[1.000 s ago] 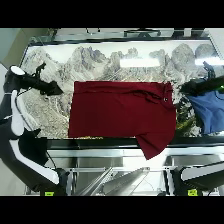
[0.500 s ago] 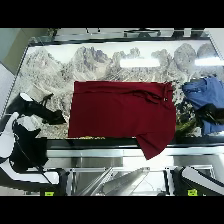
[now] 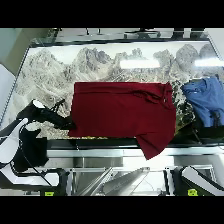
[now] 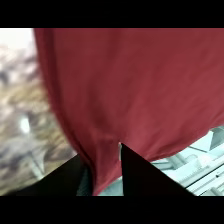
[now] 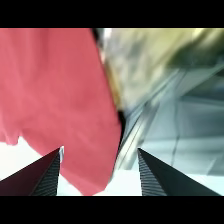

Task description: Fold the shirts.

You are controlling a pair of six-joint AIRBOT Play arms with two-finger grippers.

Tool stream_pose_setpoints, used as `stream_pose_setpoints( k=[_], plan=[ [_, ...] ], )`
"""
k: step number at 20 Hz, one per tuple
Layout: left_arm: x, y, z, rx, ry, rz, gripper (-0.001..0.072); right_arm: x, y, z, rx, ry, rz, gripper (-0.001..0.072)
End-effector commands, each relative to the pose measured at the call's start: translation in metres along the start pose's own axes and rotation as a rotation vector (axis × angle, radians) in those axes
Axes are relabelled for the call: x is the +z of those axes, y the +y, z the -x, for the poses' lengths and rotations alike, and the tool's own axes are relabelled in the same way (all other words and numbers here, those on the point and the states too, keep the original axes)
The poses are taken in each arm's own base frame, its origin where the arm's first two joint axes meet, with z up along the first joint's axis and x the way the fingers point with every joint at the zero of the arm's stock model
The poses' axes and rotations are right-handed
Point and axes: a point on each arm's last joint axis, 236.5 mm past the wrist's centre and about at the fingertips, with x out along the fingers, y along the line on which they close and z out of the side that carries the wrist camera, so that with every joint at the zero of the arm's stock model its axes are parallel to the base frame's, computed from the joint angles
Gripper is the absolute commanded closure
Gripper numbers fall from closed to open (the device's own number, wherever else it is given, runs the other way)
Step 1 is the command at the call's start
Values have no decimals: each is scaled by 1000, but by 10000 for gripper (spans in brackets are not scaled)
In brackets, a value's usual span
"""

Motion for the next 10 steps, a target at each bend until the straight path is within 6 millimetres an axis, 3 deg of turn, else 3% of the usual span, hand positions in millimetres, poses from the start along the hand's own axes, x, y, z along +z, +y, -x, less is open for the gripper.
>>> stream_pose_setpoints(
  k=[1, 6, 10],
  plan=[
    [11, -23, 3, -65, -32, -50, 693, -35, 0, -36, 0, 103, -32, 184],
    [11, -27, 8, -75, -24, -61, 693, -55, 0, -65, -30, 147, -25, 186],
    [13, -27, 8, -77, -29, -64, 693, -47, 18, -68, 42, 115, -18, 191]
  ],
)
